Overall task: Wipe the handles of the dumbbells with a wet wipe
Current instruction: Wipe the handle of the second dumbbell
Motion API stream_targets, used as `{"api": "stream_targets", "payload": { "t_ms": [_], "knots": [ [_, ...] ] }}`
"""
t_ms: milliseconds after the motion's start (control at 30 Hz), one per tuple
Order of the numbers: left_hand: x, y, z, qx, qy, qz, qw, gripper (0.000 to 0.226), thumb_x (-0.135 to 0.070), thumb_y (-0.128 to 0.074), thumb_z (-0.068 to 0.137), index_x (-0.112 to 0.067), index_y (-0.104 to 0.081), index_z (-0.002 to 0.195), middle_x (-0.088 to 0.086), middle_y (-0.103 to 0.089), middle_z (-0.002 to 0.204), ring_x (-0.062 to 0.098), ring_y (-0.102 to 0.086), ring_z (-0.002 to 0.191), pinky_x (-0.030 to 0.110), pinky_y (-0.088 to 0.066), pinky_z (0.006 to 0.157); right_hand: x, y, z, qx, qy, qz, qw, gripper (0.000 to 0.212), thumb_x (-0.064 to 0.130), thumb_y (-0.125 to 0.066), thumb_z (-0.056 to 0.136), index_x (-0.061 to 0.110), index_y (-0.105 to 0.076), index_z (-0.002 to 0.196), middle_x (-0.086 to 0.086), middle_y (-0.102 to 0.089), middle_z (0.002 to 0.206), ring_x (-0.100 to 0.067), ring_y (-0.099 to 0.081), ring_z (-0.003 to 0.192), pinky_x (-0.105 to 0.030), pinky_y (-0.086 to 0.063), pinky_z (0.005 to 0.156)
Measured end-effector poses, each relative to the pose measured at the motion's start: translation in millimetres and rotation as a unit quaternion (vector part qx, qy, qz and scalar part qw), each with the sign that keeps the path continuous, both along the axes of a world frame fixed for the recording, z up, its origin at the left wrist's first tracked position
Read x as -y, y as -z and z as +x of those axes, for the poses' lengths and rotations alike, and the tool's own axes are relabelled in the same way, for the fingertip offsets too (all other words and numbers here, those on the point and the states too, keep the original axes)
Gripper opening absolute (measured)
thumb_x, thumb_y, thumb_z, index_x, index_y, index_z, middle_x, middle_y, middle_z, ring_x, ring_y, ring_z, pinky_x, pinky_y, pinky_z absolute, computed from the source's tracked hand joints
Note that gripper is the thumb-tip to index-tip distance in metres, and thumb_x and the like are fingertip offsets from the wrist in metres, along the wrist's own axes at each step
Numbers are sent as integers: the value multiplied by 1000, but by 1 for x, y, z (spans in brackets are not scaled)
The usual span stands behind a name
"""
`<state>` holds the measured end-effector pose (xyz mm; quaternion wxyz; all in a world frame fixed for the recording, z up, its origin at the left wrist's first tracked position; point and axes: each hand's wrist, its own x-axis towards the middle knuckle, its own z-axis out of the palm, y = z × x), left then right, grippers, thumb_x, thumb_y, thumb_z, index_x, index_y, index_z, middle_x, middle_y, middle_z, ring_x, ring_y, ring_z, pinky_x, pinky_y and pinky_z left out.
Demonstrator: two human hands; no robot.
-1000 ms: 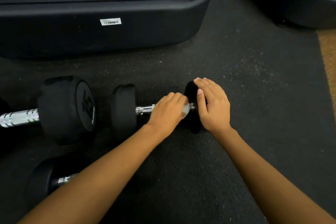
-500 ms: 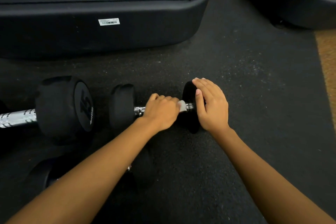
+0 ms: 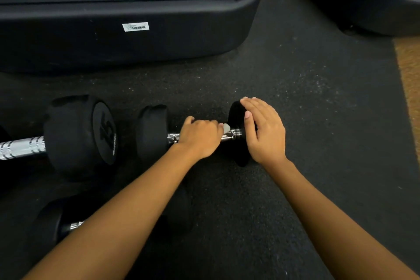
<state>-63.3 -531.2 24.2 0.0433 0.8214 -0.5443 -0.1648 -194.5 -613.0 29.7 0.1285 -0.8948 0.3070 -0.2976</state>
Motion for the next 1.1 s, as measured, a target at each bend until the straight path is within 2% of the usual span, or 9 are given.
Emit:
{"api": "stream_targets", "payload": {
  "t_ms": [100, 300, 467, 700, 833, 900, 1033, 1100],
  "knots": [
    [6, -8, -7, 22, -4, 20, 1000, 41, -28, -21, 101, -11, -58, 105, 7, -65, 107, 26, -59, 100, 41, -30, 98, -1, 0, 0, -2, 1, 2, 1000, 41, 25, -33, 96, 9, -59, 124, -4, -60, 127, -17, -48, 125, -30, -32, 108],
    [3, -3, -14, -14, 43, -42, 998, 39, -31, -25, 100, -13, -56, 114, 5, -63, 113, 22, -55, 106, 40, -26, 105, 0, -1, 0, 0, 1, 2, 1000, 41, 25, -33, 96, 8, -59, 123, -5, -60, 126, -18, -48, 125, -30, -32, 108],
    [4, -8, -7, 42, 10, 11, 999, 41, -28, -22, 101, -12, -60, 103, 5, -66, 102, 25, -60, 97, 40, -32, 98, -1, -1, 0, -3, 1, 6, 1000, 40, 25, -34, 96, 9, -59, 123, -4, -60, 127, -17, -48, 125, -30, -32, 108],
    [4, -1, -17, -22, 25, -50, 998, 41, -32, -23, 100, -13, -59, 108, 5, -65, 107, 21, -57, 103, 41, -24, 107, -1, 0, -1, -1, 1, 2, 1000, 41, 25, -34, 96, 8, -59, 123, -5, -60, 126, -17, -48, 125, -30, -32, 108],
    [10, -8, -7, 2, 14, 31, 999, 42, -29, -20, 101, -14, -59, 104, 6, -66, 103, 24, -60, 99, 44, -24, 107, 0, 1, 0, -3, 1, 7, 1000, 41, 25, -33, 96, 9, -59, 123, -5, -60, 127, -17, -48, 126, -31, -33, 108],
    [15, -13, -12, 8, 30, 40, 999, 39, -28, -21, 101, -15, -58, 105, 5, -65, 104, 25, -59, 100, 46, -25, 105, 0, 0, 0, -4, 1, 8, 1000, 41, 25, -33, 96, 9, -59, 123, -5, -60, 127, -18, -48, 126, -30, -32, 108],
    [8, -9, -19, -42, 46, -25, 998, 38, -30, -24, 101, -14, -57, 110, 5, -63, 109, 22, -56, 106, 45, -17, 110, 0, -1, 0, -4, 2, 7, 1000, 41, 25, -33, 96, 9, -59, 124, -5, -60, 127, -18, -48, 126, -29, -31, 109],
    [1, -2, -11, -33, 40, -46, 998, 40, -34, -25, 100, -17, -56, 118, 3, -63, 113, 19, -56, 109, 43, -15, 110, 0, 0, 0, -7, 0, 7, 1000, 42, 26, -33, 96, 9, -59, 124, -5, -60, 127, -17, -47, 126, -29, -31, 109]
  ]
}}
